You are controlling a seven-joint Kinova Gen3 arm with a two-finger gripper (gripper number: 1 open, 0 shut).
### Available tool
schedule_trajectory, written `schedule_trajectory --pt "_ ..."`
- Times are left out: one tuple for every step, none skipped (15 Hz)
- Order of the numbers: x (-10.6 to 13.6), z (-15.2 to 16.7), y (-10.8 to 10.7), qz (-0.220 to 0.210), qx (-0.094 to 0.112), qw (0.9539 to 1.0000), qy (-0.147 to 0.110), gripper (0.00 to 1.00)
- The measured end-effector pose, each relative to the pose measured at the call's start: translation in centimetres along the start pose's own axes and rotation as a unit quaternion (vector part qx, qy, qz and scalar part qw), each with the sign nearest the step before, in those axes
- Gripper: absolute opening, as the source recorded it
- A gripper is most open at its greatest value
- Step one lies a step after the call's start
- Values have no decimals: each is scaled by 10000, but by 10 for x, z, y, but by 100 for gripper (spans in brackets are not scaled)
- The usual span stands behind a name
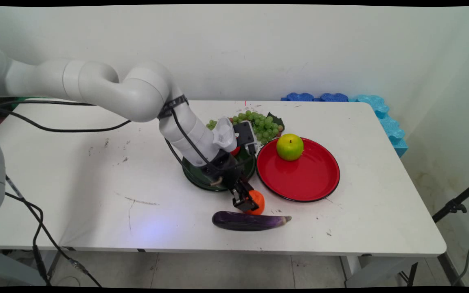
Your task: Place the picked object on the table
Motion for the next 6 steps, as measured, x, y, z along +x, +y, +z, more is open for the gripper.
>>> schedule_trajectory --pt "-1 1 0 14 3 10000 -6 0" --pt "-1 3 0 36 9 10000 -10 0" --pt "-2 4 0 56 13 10000 -8 100" --pt "-2 5 0 67 13 10000 -3 100" --pt "-2 5 1 85 12 10000 6 100" --pt "-1 5 1 107 10 9999 25 100"
